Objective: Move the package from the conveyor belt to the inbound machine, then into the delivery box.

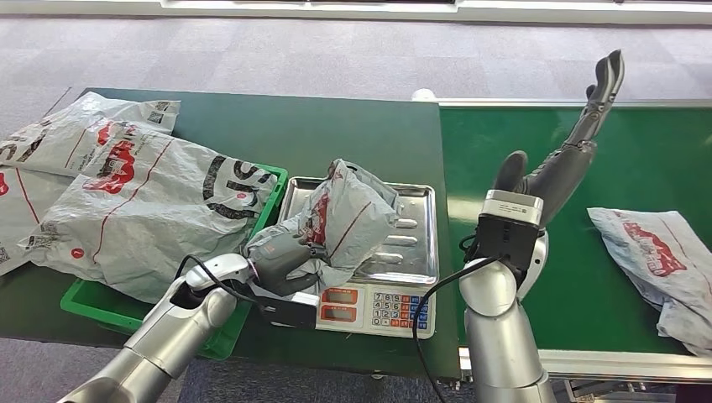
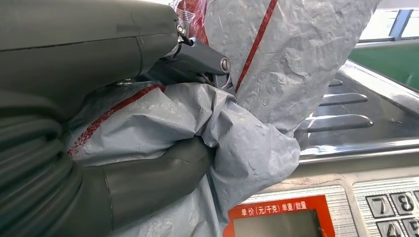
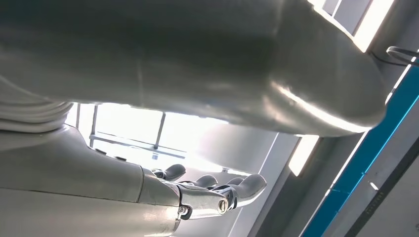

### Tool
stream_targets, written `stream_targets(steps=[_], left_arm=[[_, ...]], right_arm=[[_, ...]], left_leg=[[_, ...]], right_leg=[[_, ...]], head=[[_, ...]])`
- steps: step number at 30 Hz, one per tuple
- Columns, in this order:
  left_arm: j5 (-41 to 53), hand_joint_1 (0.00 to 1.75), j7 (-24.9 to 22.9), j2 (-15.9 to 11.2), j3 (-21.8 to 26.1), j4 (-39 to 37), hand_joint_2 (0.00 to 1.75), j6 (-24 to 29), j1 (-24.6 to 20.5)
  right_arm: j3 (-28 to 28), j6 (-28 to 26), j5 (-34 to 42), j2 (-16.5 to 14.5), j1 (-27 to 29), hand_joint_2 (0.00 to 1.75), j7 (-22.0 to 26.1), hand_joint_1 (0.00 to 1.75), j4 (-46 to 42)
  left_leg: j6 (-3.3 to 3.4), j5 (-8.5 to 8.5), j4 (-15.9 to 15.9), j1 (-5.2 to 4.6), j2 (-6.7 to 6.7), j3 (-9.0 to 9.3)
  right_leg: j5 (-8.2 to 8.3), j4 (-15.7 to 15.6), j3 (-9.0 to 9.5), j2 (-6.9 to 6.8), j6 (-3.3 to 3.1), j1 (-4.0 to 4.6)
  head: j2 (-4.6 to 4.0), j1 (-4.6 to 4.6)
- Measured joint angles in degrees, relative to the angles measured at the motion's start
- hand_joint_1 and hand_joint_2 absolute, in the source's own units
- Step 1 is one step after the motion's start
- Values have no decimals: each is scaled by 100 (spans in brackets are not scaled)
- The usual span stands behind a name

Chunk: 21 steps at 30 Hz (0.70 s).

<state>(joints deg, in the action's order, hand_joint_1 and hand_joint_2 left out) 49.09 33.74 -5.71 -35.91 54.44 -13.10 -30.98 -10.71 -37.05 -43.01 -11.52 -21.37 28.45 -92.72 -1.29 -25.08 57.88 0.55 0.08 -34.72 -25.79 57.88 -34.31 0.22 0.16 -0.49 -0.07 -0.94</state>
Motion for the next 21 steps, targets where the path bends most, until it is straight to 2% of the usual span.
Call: stream_targets(steps=[5,9,12,15,18,21], left_arm=[[-26,175,-11,-23,3,71,175,169,50],[-361,175,-69,-24,199,551,175,1064,267],[-1095,175,-294,82,791,1321,175,1772,411],[-1687,175,-683,250,1754,2274,175,2434,432],[-1134,175,-1028,330,2534,2856,175,3140,386],[-288,175,-1213,388,2953,3045,175,3751,388]], right_arm=[[0,-2,0,0,0,0,-3,0,0],[0,-4,-31,4,35,0,-33,0,-46],[0,-4,-100,7,154,0,-54,0,-164],[0,-71,-130,7,316,0,-14,0,-260],[0,-151,-126,7,391,0,35,0,-279],[0,-183,-120,6,409,0,55,0,-280]], left_leg=[[0,0,0,0,1,0],[0,0,1,0,3,-5],[-1,1,1,1,1,-11],[-1,-1,1,2,8,-16],[-1,-2,0,2,11,-13],[0,0,0,3,0,-15]], right_leg=[[0,0,-1,0,0,0],[0,0,-11,3,0,0],[0,0,-15,2,0,1],[0,1,-19,6,0,2],[-1,0,-19,8,-1,2],[-4,0,-14,-7,-3,3]], head=[[0,-1],[0,-1],[0,-1],[0,0],[0,-1],[0,-1]])
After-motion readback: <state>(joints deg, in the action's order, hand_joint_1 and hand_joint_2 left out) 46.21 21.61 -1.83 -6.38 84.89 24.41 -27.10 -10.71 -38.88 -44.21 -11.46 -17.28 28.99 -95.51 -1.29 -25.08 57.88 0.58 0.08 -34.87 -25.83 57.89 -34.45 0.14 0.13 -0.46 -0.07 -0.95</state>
